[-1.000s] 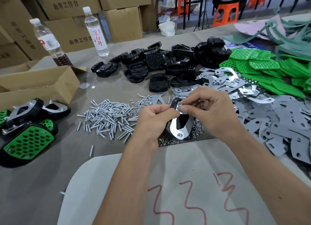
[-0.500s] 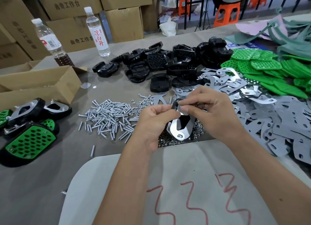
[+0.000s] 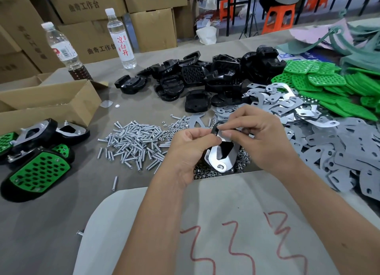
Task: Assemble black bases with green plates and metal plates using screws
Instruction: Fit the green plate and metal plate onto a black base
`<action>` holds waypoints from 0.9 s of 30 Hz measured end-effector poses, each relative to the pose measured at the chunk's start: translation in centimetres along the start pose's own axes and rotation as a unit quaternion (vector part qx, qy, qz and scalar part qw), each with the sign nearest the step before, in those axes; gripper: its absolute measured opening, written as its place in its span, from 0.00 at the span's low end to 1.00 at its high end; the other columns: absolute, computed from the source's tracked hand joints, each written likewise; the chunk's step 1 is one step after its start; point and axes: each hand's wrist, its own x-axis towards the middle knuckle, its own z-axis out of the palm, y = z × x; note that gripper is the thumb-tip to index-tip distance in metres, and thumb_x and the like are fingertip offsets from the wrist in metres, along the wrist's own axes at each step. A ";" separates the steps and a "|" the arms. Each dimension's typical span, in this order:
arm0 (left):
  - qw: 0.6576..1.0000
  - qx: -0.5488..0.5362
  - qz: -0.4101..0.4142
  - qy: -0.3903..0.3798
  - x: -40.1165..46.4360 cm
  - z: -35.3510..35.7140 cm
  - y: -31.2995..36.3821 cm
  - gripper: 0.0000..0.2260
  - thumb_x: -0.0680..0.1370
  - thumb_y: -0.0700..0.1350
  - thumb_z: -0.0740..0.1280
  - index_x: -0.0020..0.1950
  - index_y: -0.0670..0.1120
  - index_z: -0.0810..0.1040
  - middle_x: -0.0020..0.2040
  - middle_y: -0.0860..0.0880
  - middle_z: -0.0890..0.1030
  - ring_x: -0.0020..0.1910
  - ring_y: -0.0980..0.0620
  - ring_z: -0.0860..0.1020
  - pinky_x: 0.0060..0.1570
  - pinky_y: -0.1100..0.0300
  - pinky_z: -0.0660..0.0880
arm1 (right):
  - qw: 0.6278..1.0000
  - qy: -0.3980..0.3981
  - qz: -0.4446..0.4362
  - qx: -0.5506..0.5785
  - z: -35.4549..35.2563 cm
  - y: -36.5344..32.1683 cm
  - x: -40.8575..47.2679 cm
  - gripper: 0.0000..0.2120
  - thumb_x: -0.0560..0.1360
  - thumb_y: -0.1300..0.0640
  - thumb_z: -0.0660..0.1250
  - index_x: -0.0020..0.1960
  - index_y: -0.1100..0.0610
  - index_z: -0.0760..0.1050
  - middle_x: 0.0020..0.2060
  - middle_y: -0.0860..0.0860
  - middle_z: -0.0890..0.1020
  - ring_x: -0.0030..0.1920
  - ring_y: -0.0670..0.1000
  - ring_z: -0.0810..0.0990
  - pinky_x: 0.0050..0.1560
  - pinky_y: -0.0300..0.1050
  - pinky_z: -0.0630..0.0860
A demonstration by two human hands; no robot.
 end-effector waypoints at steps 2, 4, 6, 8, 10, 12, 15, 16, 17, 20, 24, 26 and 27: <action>1.000 0.007 -0.002 -0.004 0.1 0.0 0.0 0.09 0.74 0.34 0.74 0.53 0.37 0.86 0.43 0.40 0.86 0.39 0.48 0.81 0.45 0.56 0.74 | 1.000 -0.028 0.004 0.002 -0.4 0.0 0.1 0.08 0.74 0.65 0.77 0.50 0.54 0.88 0.44 0.51 0.81 0.38 0.47 0.77 0.39 0.38 0.72; 1.000 0.011 -0.005 -0.006 0.2 -0.1 0.0 0.08 0.74 0.34 0.74 0.53 0.38 0.86 0.44 0.40 0.86 0.40 0.47 0.82 0.47 0.54 0.75 | 0.999 -0.035 0.013 0.011 -0.6 0.0 0.1 0.09 0.74 0.65 0.77 0.50 0.54 0.88 0.44 0.51 0.82 0.38 0.44 0.77 0.39 0.35 0.71; 1.000 0.013 -0.011 -0.006 0.3 -0.2 0.0 0.10 0.73 0.35 0.74 0.55 0.37 0.85 0.44 0.40 0.85 0.41 0.46 0.81 0.47 0.54 0.74 | 0.999 -0.018 0.027 0.022 -0.3 0.1 0.0 0.08 0.72 0.63 0.78 0.49 0.52 0.88 0.43 0.50 0.82 0.36 0.49 0.77 0.36 0.40 0.71; 1.000 0.011 -0.013 -0.007 0.3 -0.2 0.0 0.12 0.73 0.35 0.74 0.56 0.36 0.84 0.44 0.40 0.85 0.41 0.46 0.81 0.46 0.55 0.74 | 0.998 0.015 0.040 0.036 0.1 0.2 0.0 0.07 0.70 0.61 0.80 0.46 0.51 0.88 0.41 0.50 0.82 0.38 0.58 0.78 0.35 0.51 0.71; 1.000 0.011 -0.009 -0.013 0.3 -0.2 -0.1 0.10 0.73 0.34 0.74 0.54 0.36 0.85 0.41 0.42 0.85 0.37 0.49 0.81 0.43 0.57 0.75 | 0.997 0.044 0.044 0.048 0.5 0.3 0.0 0.06 0.69 0.60 0.82 0.43 0.51 0.88 0.40 0.51 0.82 0.40 0.55 0.80 0.35 0.50 0.71; 1.000 0.008 -0.006 -0.015 0.2 -0.2 -0.1 0.09 0.73 0.34 0.74 0.53 0.36 0.86 0.40 0.42 0.86 0.36 0.49 0.81 0.43 0.57 0.75 | 0.996 0.060 0.041 0.045 0.8 0.4 -0.1 0.06 0.68 0.59 0.83 0.42 0.52 0.87 0.39 0.50 0.82 0.41 0.52 0.81 0.39 0.48 0.74; 1.000 0.003 -0.003 -0.011 0.3 -0.1 -0.1 0.09 0.73 0.35 0.74 0.53 0.36 0.86 0.44 0.39 0.86 0.42 0.46 0.81 0.51 0.53 0.75 | 0.997 0.064 0.038 0.031 1.0 0.6 -0.1 0.07 0.69 0.56 0.83 0.43 0.51 0.86 0.39 0.48 0.83 0.41 0.55 0.80 0.41 0.51 0.77; 1.000 0.000 -0.002 -0.012 0.3 -0.1 -0.1 0.08 0.73 0.35 0.74 0.52 0.37 0.86 0.45 0.38 0.86 0.43 0.45 0.82 0.53 0.51 0.75 | 0.997 0.060 0.041 0.031 1.0 0.6 -0.1 0.07 0.69 0.56 0.82 0.44 0.50 0.86 0.39 0.48 0.83 0.41 0.55 0.79 0.41 0.51 0.76; 1.000 -0.003 0.000 -0.013 0.3 -0.1 -0.1 0.07 0.73 0.35 0.74 0.51 0.37 0.87 0.46 0.38 0.87 0.43 0.45 0.82 0.53 0.51 0.75 | 0.997 0.053 0.041 0.031 0.9 0.6 -0.1 0.07 0.70 0.56 0.82 0.45 0.49 0.86 0.40 0.48 0.83 0.41 0.55 0.79 0.41 0.50 0.76; 1.000 -0.012 -0.001 -0.016 0.3 -0.1 -0.2 0.06 0.73 0.35 0.74 0.49 0.39 0.87 0.42 0.41 0.87 0.39 0.48 0.83 0.48 0.55 0.76 | 0.999 0.019 0.029 0.036 0.7 0.4 -0.1 0.06 0.73 0.60 0.79 0.46 0.50 0.87 0.43 0.49 0.83 0.45 0.55 0.81 0.46 0.48 0.77; 0.999 -0.035 -0.007 -0.025 0.3 -0.3 -0.1 0.04 0.74 0.34 0.74 0.48 0.39 0.87 0.39 0.43 0.86 0.33 0.50 0.82 0.35 0.62 0.77 | 0.998 -0.003 0.038 0.053 0.6 0.3 0.0 0.09 0.77 0.64 0.74 0.50 0.52 0.87 0.47 0.53 0.83 0.48 0.55 0.83 0.47 0.47 0.77; 0.999 -0.041 -0.008 -0.022 0.1 -0.3 0.0 0.07 0.74 0.34 0.74 0.51 0.37 0.86 0.38 0.43 0.86 0.31 0.51 0.82 0.31 0.64 0.76 | 0.997 -0.007 0.039 0.060 0.6 0.2 0.0 0.09 0.77 0.66 0.73 0.51 0.53 0.87 0.47 0.54 0.82 0.48 0.55 0.83 0.46 0.47 0.76; 0.999 -0.042 -0.009 -0.019 0.0 -0.4 0.0 0.08 0.74 0.34 0.73 0.53 0.36 0.85 0.38 0.43 0.86 0.30 0.51 0.82 0.30 0.65 0.75 | 0.997 -0.009 0.041 0.067 0.6 0.1 0.0 0.09 0.77 0.66 0.73 0.52 0.54 0.87 0.47 0.52 0.82 0.48 0.53 0.83 0.45 0.47 0.77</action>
